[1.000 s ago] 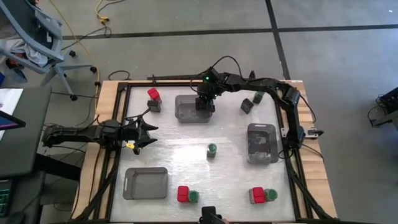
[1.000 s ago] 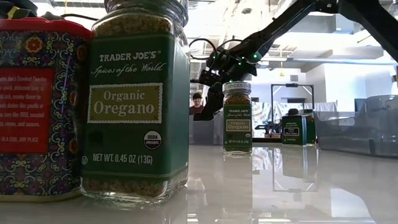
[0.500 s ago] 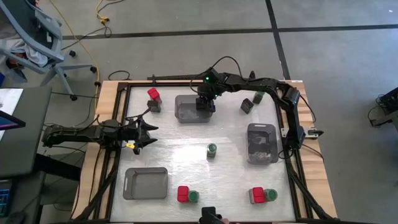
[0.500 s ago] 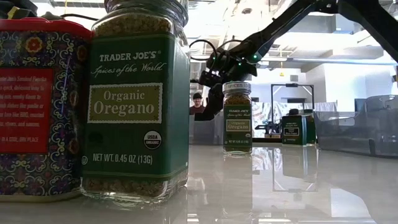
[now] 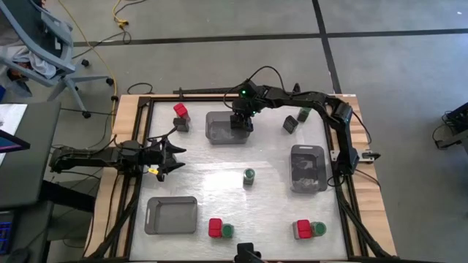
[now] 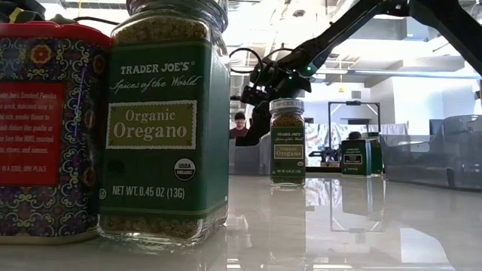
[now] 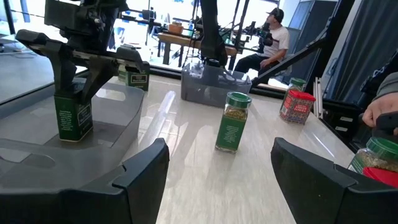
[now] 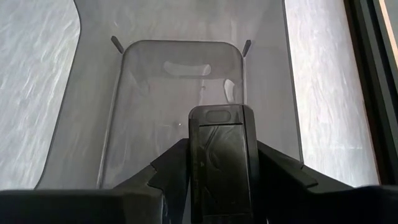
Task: Sort spices by type
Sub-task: Put the bottom black seasoning can into the top black transparent bin, then put the top left red seasoning can into the bottom black transparent bin
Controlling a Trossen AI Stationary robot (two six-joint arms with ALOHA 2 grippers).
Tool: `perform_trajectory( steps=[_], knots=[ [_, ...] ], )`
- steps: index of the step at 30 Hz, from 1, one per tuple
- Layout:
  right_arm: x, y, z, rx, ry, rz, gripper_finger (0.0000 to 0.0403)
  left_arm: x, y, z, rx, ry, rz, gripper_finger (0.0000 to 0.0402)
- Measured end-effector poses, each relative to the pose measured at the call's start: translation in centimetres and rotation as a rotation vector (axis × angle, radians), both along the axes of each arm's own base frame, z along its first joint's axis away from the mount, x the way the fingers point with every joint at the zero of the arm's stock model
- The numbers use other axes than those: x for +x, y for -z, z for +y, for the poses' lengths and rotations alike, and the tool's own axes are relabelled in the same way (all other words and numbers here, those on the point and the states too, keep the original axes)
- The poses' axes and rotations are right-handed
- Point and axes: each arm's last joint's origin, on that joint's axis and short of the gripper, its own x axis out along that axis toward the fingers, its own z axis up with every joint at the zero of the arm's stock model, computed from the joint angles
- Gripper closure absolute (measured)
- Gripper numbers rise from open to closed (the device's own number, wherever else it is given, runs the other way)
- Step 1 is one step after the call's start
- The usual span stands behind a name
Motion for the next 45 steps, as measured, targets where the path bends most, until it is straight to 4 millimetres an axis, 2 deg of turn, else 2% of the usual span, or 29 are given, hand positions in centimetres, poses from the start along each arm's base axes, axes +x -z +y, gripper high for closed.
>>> perform_trajectory(
  steps=[10, 13, 21, 26, 31, 37, 45],
  knots=[
    [0.0, 0.0, 0.0, 0.001, 0.001, -0.002, 0.0151, 0.0, 0.0, 0.0, 0.000, 0.000, 0.000, 0.0131],
    [0.2, -0.6, -0.1, -0.002, 0.001, -0.006, 0.0145, 0.0, 0.0, 0.0, 0.000, 0.000, 0.000, 0.0131],
    [0.7, -4.7, -0.4, 0.020, 0.013, 0.011, 0.0143, 0.0, 0.0, 0.0, 0.000, 0.000, 0.000, 0.0131],
    [0.8, -7.4, -0.4, 0.099, 0.096, 0.024, 0.0143, 0.0, 0.0, 0.0, 0.000, 0.000, 0.000, 0.0131],
    [0.5, -9.2, -0.1, 0.167, 0.155, 0.060, 0.0143, 0.0, 0.0, 0.0, 0.000, 0.000, 0.000, 0.0131],
    [0.0, -9.9, 1.6, 0.173, 0.325, 0.193, 0.0161, 0.0, 0.0, 0.0, 0.000, 0.000, 0.000, 0.0131],
    [-0.5, -12.5, 6.1, 0.260, 0.457, 0.217, 0.0212, 0.0, 0.0, 0.0, 0.000, 0.000, 0.000, 0.0131]
  ],
)
